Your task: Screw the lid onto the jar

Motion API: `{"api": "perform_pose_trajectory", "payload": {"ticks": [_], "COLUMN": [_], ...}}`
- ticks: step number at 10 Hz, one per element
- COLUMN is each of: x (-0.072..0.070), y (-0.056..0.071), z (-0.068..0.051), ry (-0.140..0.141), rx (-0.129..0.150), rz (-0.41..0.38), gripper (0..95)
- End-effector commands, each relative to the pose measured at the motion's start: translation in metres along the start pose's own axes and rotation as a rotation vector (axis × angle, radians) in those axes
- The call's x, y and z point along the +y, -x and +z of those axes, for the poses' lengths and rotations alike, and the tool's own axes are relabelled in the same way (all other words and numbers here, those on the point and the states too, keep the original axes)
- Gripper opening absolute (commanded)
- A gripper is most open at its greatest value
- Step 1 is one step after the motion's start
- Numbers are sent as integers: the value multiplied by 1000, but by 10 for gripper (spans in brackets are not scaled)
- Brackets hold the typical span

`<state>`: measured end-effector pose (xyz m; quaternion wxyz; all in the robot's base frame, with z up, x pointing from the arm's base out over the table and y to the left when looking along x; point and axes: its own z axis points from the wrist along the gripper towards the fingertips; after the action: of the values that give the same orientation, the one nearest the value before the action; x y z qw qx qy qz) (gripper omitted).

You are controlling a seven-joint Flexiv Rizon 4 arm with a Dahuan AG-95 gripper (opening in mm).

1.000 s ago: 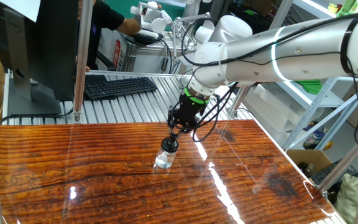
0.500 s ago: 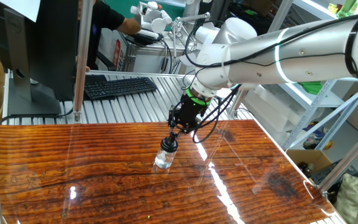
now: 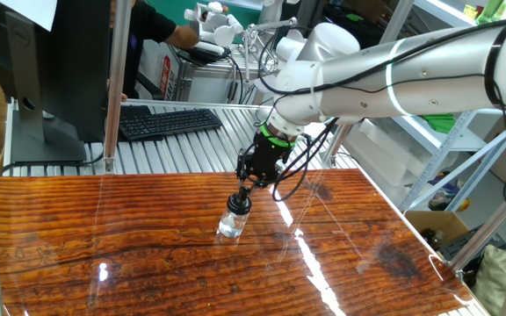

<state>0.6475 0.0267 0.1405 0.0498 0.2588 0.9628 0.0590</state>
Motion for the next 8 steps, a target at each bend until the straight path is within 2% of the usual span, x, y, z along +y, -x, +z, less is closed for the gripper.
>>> {"api": "perform_pose_trajectory", "payload": {"ticks": [1, 3, 4, 8], "x": [-1, -1, -1, -1], "y": [-1, -1, -1, -1], "z": [6, 7, 7, 6], "ry": [-5, -2, -3, -7], "rx": [9, 11, 11, 24], "rz": [2, 0, -12, -22], "gripper": [190, 190, 0, 0]}}
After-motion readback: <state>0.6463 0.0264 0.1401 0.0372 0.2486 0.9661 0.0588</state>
